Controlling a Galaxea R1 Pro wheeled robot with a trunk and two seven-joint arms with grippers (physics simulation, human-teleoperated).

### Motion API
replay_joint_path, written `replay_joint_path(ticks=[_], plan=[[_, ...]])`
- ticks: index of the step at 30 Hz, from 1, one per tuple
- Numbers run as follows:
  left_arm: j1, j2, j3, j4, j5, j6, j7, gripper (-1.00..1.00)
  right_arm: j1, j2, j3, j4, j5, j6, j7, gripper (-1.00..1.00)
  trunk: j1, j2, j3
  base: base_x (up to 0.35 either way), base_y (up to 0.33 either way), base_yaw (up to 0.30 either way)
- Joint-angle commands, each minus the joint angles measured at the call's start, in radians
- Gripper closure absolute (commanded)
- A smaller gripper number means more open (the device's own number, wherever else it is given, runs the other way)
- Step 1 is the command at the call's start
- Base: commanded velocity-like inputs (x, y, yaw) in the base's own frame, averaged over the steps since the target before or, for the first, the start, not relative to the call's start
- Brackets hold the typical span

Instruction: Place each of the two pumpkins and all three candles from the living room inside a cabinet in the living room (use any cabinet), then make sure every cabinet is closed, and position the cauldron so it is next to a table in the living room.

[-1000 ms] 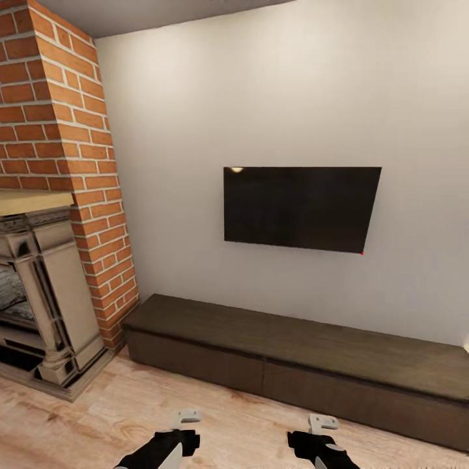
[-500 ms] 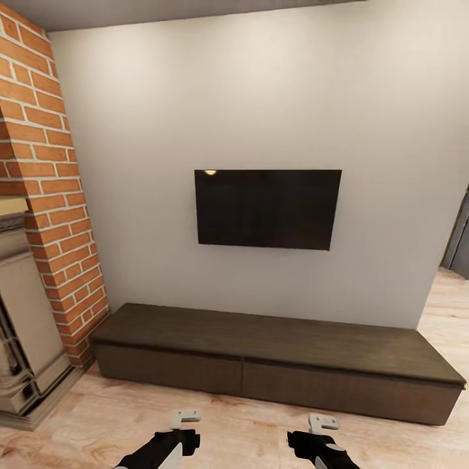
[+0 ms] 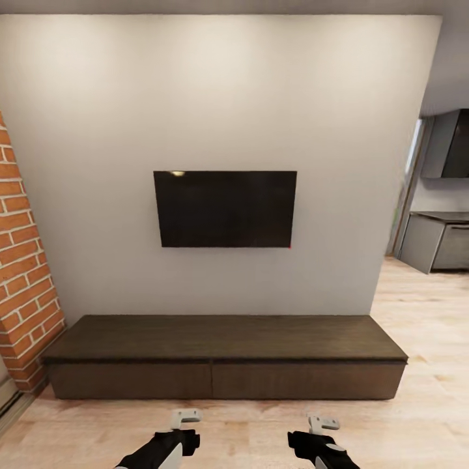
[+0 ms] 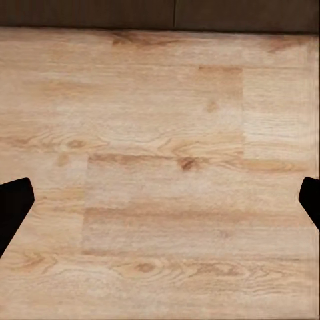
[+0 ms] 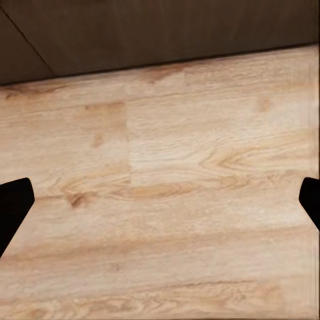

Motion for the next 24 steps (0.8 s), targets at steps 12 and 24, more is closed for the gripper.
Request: replay_joint_path(ticks=[12,24], plan=[[0.0,0.0,-0.009,-0.002,0.009,0.004,0.008,-1.0,-0.001,-0.001,0.011,-0.003,-0.006,0.005,-0.008,-1.0,0.0,-0.001,-0.003,0.049,-0.274,-0.23],[0.0,0.0,-0.009,-0.002,0.009,0.002,0.008,-1.0,-0.001,0.003,0.021,-0.005,-0.002,0.007,-0.009,-1.0,0.0,-0.001,-0.006,0.234,-0.084,-0.002]])
